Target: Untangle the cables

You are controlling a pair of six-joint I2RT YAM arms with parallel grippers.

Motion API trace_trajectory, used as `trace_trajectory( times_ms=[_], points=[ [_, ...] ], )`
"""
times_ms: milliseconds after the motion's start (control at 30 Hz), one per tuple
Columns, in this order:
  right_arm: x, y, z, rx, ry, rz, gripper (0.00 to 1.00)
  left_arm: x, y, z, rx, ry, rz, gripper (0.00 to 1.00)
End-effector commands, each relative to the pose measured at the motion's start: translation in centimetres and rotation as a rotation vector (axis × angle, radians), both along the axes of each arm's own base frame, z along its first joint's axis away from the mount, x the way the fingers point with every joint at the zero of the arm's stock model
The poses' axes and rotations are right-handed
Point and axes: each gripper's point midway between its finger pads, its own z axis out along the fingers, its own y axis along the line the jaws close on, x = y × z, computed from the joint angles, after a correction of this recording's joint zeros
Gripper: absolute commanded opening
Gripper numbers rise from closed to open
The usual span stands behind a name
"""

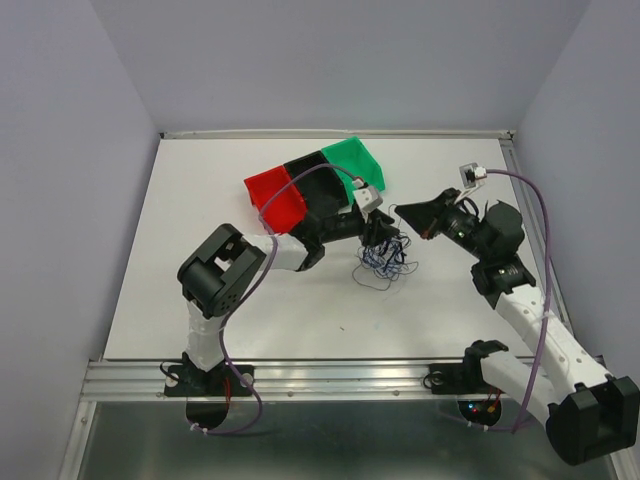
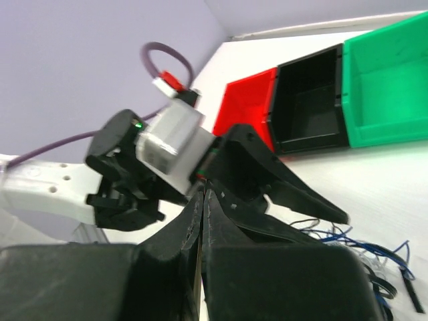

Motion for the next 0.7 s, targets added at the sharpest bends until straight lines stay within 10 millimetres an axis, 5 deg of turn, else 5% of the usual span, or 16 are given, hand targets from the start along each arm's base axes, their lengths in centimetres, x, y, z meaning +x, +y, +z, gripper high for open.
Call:
trace_trajectory(
  times_ms=[0,167,200,400,433,567,667],
  points=[
    [-3.5,0.8,5.5,0.102,-0.150,0.107,0.01,0.2,-1.5,1.8,-0.004,-0.087,0.031,0.45],
    [-5.3,0.1,11.3,0.177,-0.224,0.095,0.01,0.3,-1.9,-0.6,0.040,-0.048,0.024,0.41],
    [-5.9,-0.3,15.0,0.176,-0.296,0.078,0.01,0.4,-2.0,-0.7,0.044,-0.043,0.024,0.40],
    [-6.3,-2.0,22.1,0.201,-0.378,-0.025,0.00,0.3,-1.6,-1.1,0.058,-0.062,0.036,0.40],
    [-7.0,-2.5,24.5,0.218,-0.421,-0.049,0.01,0.2,-1.8,-1.5,0.064,-0.056,0.034,0.40],
    [-6.7,-3.6,28.4,0.235,-0.451,-0.120,0.01,0.0,-1.8,-1.6,0.062,-0.039,0.036,0.38],
    [-5.8,-4.1,27.5,0.232,-0.429,-0.164,0.01,0.3,-1.1,-0.5,0.049,-0.056,0.075,0.38]
  ],
)
